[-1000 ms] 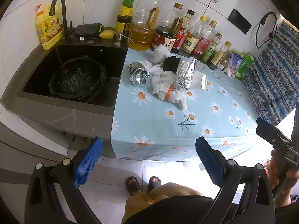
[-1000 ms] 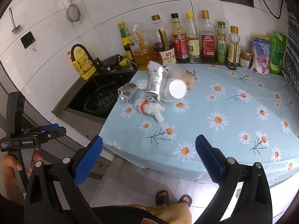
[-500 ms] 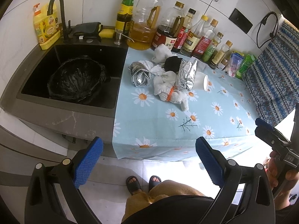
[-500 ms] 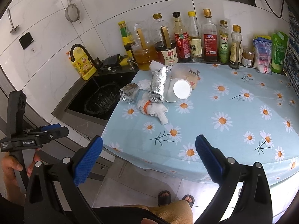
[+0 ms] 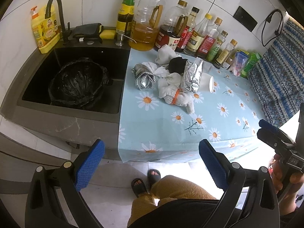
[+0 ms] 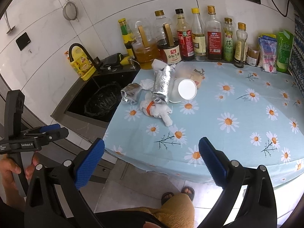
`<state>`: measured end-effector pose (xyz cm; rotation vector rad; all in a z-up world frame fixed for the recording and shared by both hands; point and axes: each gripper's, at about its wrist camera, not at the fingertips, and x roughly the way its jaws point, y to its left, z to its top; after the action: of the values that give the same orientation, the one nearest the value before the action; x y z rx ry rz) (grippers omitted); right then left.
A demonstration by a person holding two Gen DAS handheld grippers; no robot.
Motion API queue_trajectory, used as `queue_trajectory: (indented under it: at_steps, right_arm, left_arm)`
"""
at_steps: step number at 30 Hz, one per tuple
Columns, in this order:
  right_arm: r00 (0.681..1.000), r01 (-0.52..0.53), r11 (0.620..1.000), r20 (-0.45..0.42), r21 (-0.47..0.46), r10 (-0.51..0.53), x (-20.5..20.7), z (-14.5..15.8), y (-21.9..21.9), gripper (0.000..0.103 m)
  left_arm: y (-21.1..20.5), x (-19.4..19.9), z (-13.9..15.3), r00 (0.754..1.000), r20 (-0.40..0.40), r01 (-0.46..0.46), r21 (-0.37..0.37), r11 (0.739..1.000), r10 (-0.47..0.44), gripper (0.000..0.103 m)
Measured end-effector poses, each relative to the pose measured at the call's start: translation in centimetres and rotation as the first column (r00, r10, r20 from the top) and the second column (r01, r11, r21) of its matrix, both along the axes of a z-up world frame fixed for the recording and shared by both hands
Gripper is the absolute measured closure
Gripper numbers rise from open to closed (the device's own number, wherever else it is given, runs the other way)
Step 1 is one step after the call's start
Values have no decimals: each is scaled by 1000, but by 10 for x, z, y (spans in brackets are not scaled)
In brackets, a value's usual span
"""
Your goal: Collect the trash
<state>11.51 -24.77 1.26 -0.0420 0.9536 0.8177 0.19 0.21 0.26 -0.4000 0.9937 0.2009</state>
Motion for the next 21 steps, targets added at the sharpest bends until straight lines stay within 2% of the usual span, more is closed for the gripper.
queue_trajectory:
  at_steps: [9,16,21]
  right_arm:
    - [999,-30,999,-13,22,30,20,-1,14,6]
    - [997,-62,998,-41,31,63,59,-4,37,8]
    - [993,-90,996,-70,23,92,95,-13,63,10]
  left_arm:
    - [10,16,-7,1000,-10,-18,-33,999,17,7]
    - [17,39,-11,1000,-10,-12,-65,998,11,7]
    - [29,60,-17,999,-28,-41,-84,996,39,7]
